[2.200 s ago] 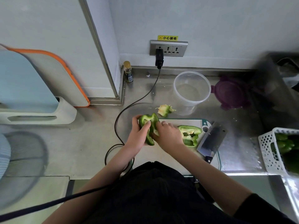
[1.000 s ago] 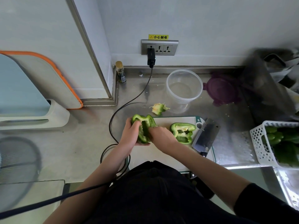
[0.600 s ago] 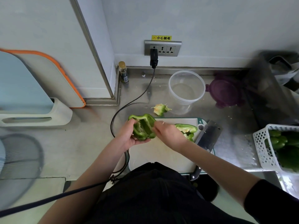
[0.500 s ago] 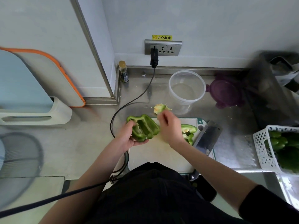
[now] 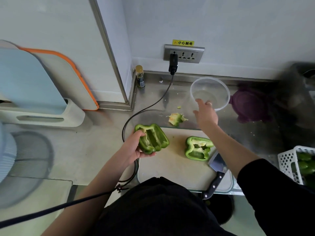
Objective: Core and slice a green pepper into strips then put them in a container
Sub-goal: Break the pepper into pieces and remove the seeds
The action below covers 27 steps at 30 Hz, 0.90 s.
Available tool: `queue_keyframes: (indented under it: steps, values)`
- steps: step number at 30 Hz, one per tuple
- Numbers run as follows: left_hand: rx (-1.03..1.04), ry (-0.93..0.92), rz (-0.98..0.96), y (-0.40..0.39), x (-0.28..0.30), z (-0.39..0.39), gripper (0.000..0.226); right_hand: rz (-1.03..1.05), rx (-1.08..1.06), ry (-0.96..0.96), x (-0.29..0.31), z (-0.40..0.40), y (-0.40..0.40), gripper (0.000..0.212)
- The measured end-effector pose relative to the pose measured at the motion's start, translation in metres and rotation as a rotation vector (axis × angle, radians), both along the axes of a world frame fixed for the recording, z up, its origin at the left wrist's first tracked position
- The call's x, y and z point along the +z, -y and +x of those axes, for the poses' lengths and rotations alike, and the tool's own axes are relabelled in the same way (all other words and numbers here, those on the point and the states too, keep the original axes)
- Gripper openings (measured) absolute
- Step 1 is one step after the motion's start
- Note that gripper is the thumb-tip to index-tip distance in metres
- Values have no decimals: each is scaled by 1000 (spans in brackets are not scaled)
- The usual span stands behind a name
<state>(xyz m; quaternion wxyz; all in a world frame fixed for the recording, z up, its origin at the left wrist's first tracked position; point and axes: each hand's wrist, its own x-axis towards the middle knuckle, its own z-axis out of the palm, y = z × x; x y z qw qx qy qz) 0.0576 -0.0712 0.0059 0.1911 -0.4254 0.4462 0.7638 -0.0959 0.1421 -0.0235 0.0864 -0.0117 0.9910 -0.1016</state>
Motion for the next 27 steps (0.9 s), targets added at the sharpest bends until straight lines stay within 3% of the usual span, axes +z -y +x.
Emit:
queue_keyframes:
  steps: [3, 9, 13, 15, 17, 19, 21, 24, 27]
  values:
    - [24, -2, 13, 0, 1, -1, 15, 134, -3, -20, 1, -18, -14, 26]
    - [114, -33, 41, -4, 1, -7, 19, 46, -164, -45, 18, -30, -23, 36]
    - [107, -69, -25, -15, -4, -14, 32, -322, 131, -38, 30, 44, 39, 12]
    - [47, -84, -60, -19, -3, -17, 37, -413, 339, 57, 26, 84, 69, 20]
    - [3, -99, -69, -20, -2, -17, 42, -402, 324, 96, 15, 103, 81, 41]
    - [16, -126, -45, -19, -5, -14, 48, -344, 272, -15, 9, 110, 80, 50]
    - [38, -157, -16, -18, -7, -13, 56, -288, 328, -105, 9, 113, 78, 42]
    - [-57, -210, -20, -19, -6, -10, 67, -225, 407, 104, 12, 114, 81, 25]
    - [-159, -254, -68, -21, -2, -6, 74, -88, 439, 140, 11, 115, 85, 15]
